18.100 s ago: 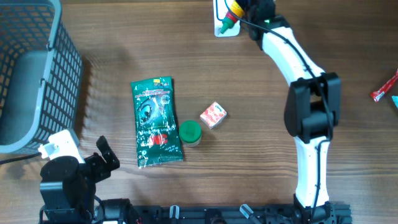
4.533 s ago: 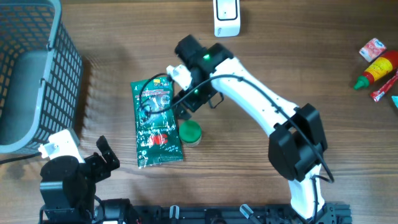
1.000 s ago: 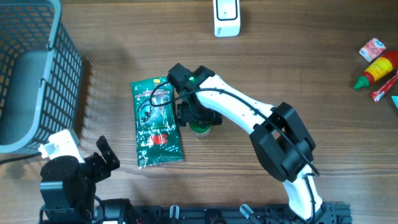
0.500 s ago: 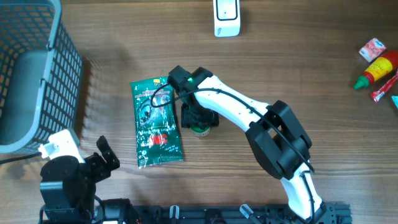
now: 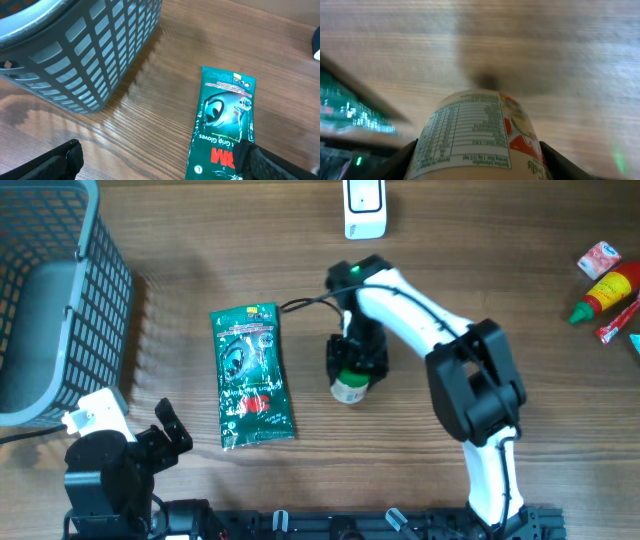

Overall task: Scan the item barcode
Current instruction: 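Lift the jar with the right gripper toward the barcode scanner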

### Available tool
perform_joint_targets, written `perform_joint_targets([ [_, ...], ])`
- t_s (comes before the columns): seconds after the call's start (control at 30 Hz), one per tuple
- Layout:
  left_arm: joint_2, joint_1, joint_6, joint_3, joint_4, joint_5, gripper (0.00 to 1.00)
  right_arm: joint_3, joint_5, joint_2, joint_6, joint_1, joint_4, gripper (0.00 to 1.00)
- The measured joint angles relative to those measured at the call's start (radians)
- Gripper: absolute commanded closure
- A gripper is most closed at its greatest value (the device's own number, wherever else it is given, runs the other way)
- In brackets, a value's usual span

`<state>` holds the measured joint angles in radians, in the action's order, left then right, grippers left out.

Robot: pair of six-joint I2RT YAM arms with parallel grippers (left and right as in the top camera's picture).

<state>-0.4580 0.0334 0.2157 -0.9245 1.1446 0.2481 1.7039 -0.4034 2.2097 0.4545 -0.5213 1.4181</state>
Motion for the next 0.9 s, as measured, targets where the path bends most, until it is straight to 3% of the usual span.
perform_joint_targets([
  [0.4,0.0,0.0,0.0,0.0,0.0,0.0,0.0,0.002,-0.121,0.0,-0.155,0.057,0.107,0.46],
  [0.5,0.0,0.0,0.0,0.0,0.0,0.0,0.0,0.005,-0.121,0.0,-0.179,0.057,0.144,0.52],
  [0.9,0.0,0.0,0.0,0.0,0.0,0.0,0.0,0.047,-0.159,-0.063,-0.222,0.057,0.186,0.52],
])
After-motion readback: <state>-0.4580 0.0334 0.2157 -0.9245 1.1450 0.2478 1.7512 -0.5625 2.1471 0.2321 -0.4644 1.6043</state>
